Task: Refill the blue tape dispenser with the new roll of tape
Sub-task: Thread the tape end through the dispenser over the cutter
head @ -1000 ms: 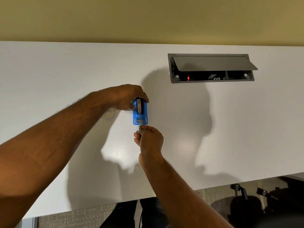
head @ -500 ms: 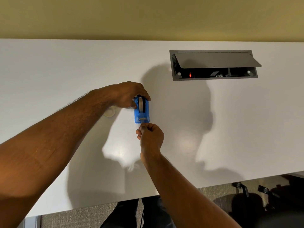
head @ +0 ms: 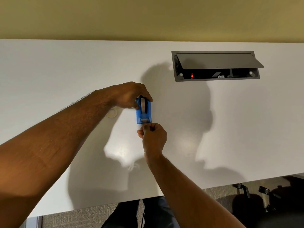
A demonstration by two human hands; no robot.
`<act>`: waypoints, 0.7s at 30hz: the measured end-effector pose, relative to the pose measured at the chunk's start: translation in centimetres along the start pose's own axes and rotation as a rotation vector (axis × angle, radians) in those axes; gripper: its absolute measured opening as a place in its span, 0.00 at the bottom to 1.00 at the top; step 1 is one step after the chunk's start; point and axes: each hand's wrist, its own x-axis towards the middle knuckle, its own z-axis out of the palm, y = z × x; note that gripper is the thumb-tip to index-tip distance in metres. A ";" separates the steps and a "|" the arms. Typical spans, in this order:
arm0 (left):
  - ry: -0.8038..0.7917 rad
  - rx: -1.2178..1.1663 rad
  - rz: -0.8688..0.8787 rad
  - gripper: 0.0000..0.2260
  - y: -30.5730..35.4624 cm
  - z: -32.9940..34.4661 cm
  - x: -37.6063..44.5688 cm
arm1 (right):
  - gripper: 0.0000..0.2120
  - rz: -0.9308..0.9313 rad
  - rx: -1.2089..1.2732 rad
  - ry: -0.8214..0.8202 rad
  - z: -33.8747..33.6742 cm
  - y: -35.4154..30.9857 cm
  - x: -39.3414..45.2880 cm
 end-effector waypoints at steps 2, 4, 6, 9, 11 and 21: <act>0.001 -0.022 -0.007 0.26 -0.1 0.0 0.0 | 0.07 -0.038 -0.060 -0.001 -0.6 -0.1 0.1; 0.001 -0.041 -0.005 0.26 -0.3 0.1 0.0 | 0.09 -0.115 -0.202 -0.002 -1.5 -0.1 0.4; 0.006 -0.041 0.000 0.26 -0.4 0.1 0.0 | 0.13 -0.242 -0.429 0.000 -2.3 -0.2 1.2; 0.011 -0.021 0.005 0.26 -0.3 0.1 0.1 | 0.18 -0.420 -0.741 0.012 -3.1 -0.4 2.4; 0.012 -0.009 0.003 0.26 -0.2 0.1 0.1 | 0.20 -0.500 -0.843 0.014 -3.4 -0.4 2.9; -0.004 0.008 -0.069 0.28 0.4 0.3 -0.1 | 0.18 -0.538 -0.985 -0.139 -3.7 -2.0 3.7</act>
